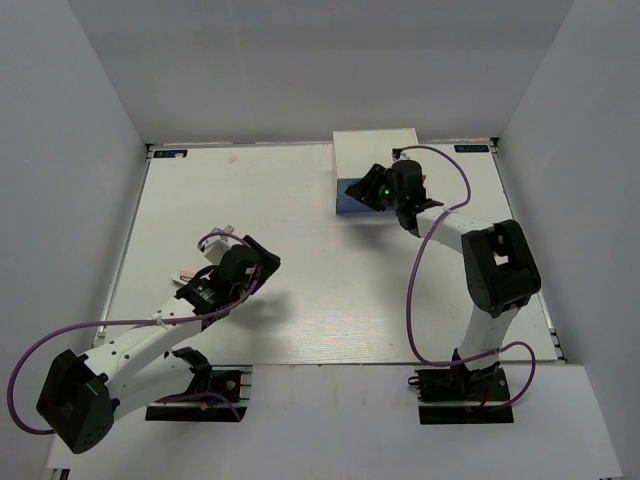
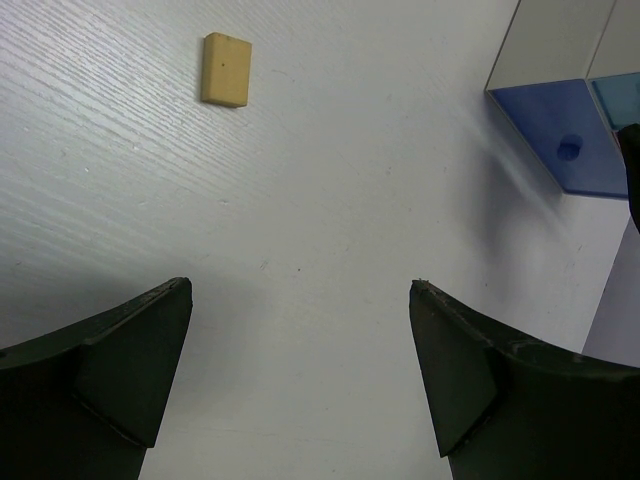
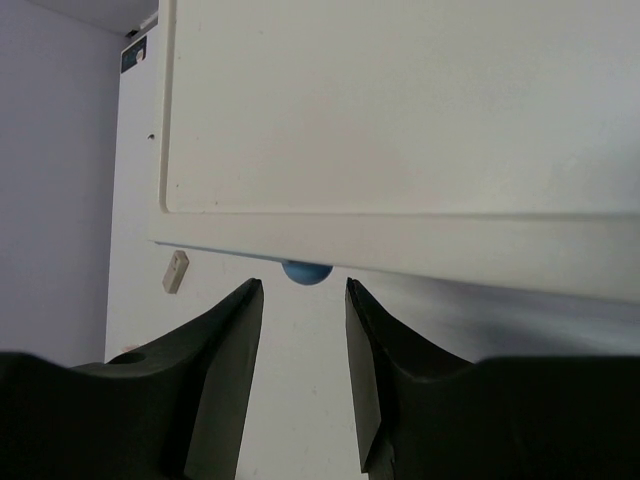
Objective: Sort the stationery into containers
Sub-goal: Open the drawer in the storage box.
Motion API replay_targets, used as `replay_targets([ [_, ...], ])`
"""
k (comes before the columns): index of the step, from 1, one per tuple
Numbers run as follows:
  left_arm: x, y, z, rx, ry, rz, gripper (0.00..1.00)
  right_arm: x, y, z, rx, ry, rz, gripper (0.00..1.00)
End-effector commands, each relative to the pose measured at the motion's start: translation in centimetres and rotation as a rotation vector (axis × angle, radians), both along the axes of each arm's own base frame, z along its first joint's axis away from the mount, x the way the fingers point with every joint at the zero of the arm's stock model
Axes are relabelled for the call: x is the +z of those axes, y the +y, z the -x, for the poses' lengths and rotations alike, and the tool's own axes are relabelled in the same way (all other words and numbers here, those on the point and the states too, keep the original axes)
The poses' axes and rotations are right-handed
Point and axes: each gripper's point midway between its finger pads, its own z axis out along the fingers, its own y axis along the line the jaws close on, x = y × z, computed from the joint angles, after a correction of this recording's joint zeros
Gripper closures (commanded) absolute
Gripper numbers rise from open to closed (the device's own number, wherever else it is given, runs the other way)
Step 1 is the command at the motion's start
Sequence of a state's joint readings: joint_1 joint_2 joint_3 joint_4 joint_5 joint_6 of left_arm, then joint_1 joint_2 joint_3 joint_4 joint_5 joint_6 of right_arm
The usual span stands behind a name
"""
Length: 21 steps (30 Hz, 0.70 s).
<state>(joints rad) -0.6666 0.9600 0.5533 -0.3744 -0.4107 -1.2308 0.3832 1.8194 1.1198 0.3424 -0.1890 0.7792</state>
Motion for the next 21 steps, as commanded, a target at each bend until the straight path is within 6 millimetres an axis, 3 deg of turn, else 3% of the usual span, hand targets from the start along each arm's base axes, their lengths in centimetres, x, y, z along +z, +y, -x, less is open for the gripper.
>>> replay_targets([
  [1, 0.32, 0.71, -0.14, 0.03, -0.017, -0.005, 0.01, 2.56, 0.85, -1.69, -0.021, -0.076, -0.041, 0.56],
  [17, -0.01, 0.74, -0.37, 0.036, -0.007, -0.022, 0.01, 2.07, 1.25, -2.57, -0.032, -0.08, -0.037, 0.6],
  [21, -0.24, 0.88, -0.45, 0.043, -0.004, -0.033, 0.01, 2.09, 0.89, -2.67, -0.037, -0.086, -0.039, 0.74],
])
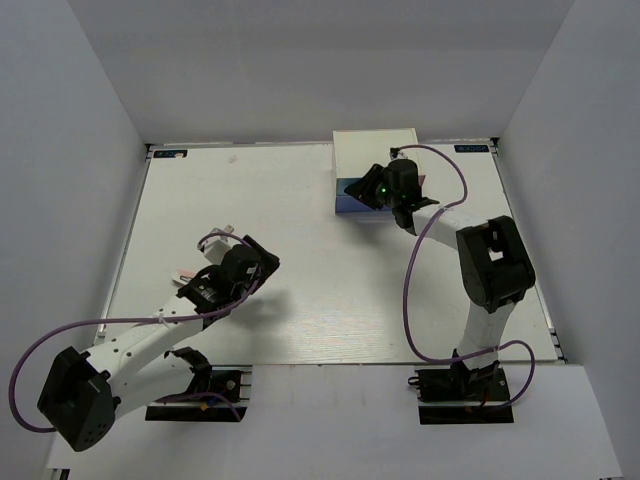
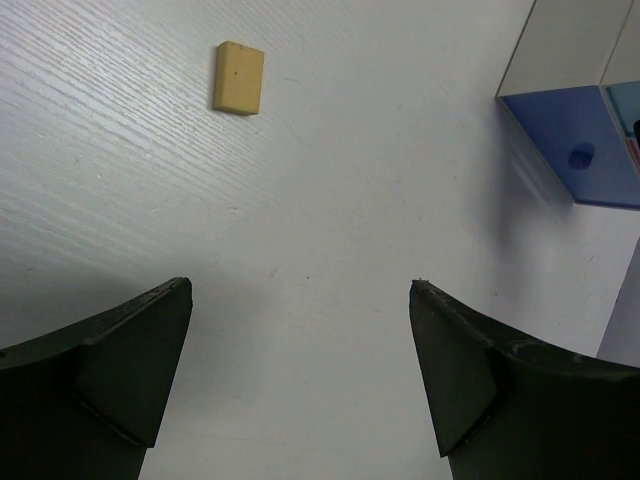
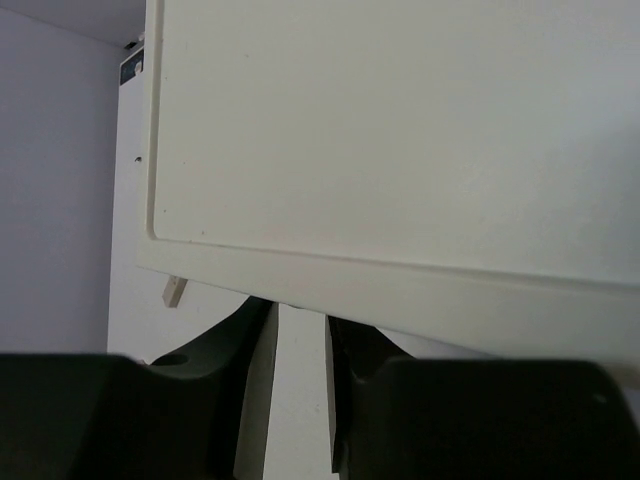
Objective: Sort the stationery into containers
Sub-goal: Open the drawer in the storage box.
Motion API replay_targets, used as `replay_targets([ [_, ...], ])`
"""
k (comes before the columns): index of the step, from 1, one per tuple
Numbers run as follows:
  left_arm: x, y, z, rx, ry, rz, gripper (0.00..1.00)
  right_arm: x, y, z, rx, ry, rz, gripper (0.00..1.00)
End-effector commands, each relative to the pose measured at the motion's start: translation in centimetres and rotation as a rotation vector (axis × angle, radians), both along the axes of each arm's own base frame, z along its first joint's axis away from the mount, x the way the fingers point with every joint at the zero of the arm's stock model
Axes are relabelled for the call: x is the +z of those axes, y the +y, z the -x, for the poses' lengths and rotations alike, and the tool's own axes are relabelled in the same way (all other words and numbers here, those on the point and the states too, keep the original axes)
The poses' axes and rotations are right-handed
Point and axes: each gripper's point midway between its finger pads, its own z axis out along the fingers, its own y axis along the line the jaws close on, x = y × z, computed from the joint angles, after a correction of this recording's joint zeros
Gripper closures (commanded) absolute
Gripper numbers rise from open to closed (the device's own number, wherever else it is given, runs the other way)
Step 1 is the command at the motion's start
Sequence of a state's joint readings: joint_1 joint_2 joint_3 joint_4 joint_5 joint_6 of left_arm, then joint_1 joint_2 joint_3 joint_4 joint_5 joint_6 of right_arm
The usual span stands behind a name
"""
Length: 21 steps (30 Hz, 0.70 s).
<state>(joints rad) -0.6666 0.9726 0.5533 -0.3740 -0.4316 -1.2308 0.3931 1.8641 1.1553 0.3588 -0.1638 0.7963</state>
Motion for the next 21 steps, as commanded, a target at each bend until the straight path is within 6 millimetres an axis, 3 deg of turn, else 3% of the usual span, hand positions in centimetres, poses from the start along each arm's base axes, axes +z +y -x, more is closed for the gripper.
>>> replay_targets([
  [1, 0.0, 0.6, -0.3, 0.028, -0.004, -0.014, 0.01, 2.4, 0.4, -1.4, -0.012, -0.083, -0.035, 0.77],
  [6, 0.0, 0.7, -0.5, 0.037, -0.004, -0.014, 0.01, 2.4, 0.4, -1.0, 0.003, -0.089, -0.033, 0.89],
  [12, -0.1, 0.7, -0.8, 0.043, -0.001, -0.025, 0.01, 2.3, 0.3, 0.3, 0.029, -0.077, -0.041, 0.9],
  [21, -0.4, 0.0, -2.1, 0.024, 0.002, -0.07, 0.01, 1.6, -0.7, 3.9, 0.049, -0.043, -0.036, 0.9],
])
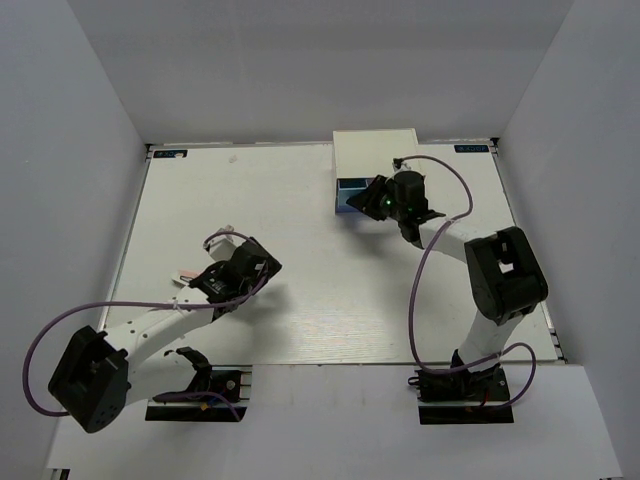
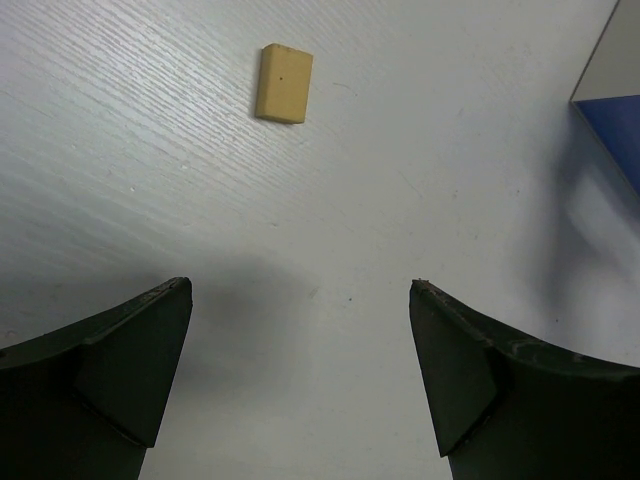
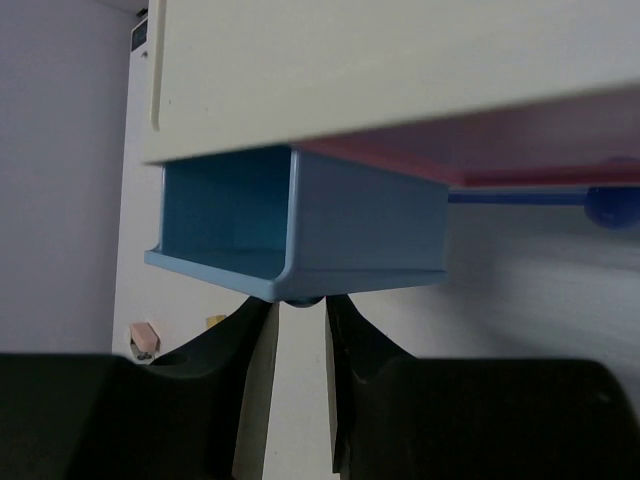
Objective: Sort the stationery into containers
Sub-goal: Open the drawer in the storage box.
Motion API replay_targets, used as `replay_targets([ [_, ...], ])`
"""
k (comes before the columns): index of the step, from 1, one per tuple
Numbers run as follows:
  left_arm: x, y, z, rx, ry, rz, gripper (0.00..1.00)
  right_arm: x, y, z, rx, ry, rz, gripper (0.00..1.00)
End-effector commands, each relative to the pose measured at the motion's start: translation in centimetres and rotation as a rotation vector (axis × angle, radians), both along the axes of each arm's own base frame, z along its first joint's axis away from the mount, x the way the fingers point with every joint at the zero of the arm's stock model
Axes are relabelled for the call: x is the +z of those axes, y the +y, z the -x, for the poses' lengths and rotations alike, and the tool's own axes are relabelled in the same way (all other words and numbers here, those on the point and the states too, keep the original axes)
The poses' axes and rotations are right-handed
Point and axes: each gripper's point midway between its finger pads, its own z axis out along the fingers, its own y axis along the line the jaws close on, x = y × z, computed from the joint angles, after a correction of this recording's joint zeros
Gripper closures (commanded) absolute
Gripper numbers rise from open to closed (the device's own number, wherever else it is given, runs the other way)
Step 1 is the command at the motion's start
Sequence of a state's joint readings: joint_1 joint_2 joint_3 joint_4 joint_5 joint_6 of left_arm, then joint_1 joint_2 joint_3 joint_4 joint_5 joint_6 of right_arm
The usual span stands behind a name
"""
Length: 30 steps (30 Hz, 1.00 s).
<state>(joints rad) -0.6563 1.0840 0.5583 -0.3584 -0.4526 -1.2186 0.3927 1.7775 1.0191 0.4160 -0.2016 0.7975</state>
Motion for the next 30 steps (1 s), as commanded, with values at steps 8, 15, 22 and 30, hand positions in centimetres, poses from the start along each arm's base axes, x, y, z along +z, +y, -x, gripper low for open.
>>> replay_targets([
  [8, 3.0, -0.9, -3.2, -0.022, -0.085, -0.066, 0.02, 1.6, -0.7, 2.9, 0.018, -0.023, -0.02, 0.89],
  [15, 3.1, -0.9, -5.0, -0.074, -0.076, -0.197, 0.03, 1.6, -0.7, 3.0, 0.024, -0.027, -0.02, 0.44],
  [22, 3.1, -0.1, -6.7, -0.138, -0.069, -0.3, 0.04, 1.7, -1.1, 4.4, 0.037, -0.022, -0.032, 0.1],
  [30, 0.6, 0.3, -8.4, -0.214, 0.057, -0.368, 0.3, 1.5, -1.7, 8.8, 0.183, -0.026, 0.039, 0.1],
])
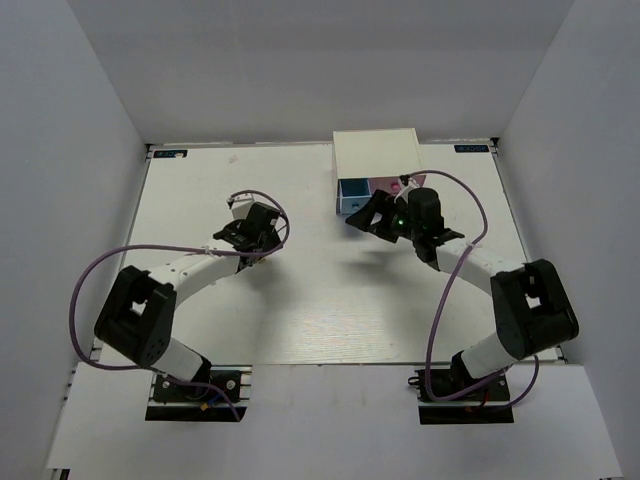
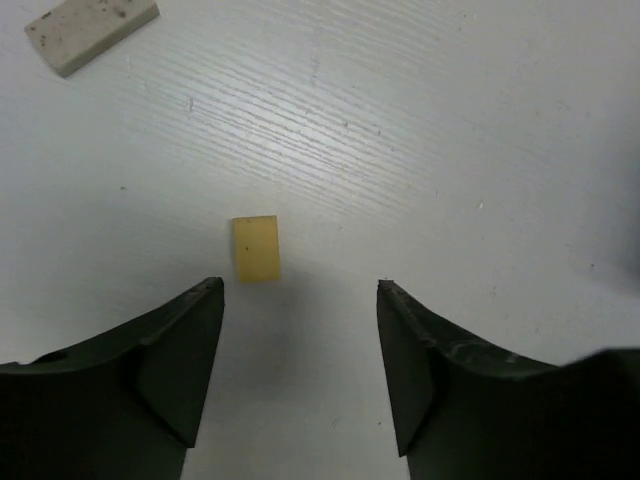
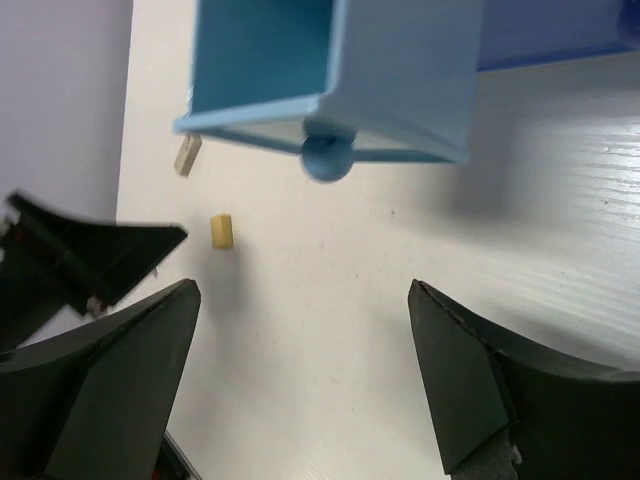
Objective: Sort the stationery into containers
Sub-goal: Open the drawer in the storage box, then pick up the stationery from the center of the board.
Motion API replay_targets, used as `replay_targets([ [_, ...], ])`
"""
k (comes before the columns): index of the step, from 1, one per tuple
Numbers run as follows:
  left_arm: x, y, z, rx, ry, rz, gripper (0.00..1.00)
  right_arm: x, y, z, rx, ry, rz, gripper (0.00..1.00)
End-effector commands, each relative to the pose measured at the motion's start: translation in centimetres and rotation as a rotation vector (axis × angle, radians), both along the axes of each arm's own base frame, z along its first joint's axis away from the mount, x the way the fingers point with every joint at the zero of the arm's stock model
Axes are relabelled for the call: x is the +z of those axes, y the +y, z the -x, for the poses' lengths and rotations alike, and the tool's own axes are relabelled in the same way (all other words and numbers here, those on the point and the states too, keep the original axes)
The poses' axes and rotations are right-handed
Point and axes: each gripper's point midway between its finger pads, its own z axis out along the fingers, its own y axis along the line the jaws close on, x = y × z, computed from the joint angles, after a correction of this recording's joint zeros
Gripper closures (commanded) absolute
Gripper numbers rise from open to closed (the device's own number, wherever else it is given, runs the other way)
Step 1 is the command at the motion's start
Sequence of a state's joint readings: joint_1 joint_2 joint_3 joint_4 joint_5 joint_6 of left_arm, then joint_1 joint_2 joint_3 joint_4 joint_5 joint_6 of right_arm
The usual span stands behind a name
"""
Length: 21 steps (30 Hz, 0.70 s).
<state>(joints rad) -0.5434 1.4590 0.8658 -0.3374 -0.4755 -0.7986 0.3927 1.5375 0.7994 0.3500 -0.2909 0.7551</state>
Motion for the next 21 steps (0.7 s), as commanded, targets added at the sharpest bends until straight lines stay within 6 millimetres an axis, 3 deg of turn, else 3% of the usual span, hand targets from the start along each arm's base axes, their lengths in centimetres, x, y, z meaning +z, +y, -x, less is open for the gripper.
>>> replay_targets([
  [1, -0.9, -0.1, -0.5, -0.058, 0.066, -0.044, 0.33, 1.0, -0.2, 2.0, 0.108, -0.065, 0.046, 0.1],
  [5, -1.7, -0.1, -1.2, -0.061, 0.1, -0.046, 0.42, 1.3, -0.8, 3.7, 0.178, -0.109, 0.092, 0.1],
  [10, -3.0, 0.1, -0.8, -0.051, 0.169, -0.074, 0.42, 2.3, -1.5, 4.6, 0.194, -0.185, 0.115, 0.1],
  [14, -3.5, 0.4, -0.6, -0.038, 0.193, -0.091, 0.36, 2.9, -1.8, 4.9, 0.2, -0.223, 0.12, 0.1],
  [21, -5.0, 0.7, -1.1, -0.021, 0.232, -0.141, 0.38, 4.8, -2.0, 5.8, 0.265, -0.358, 0.155, 0.1],
])
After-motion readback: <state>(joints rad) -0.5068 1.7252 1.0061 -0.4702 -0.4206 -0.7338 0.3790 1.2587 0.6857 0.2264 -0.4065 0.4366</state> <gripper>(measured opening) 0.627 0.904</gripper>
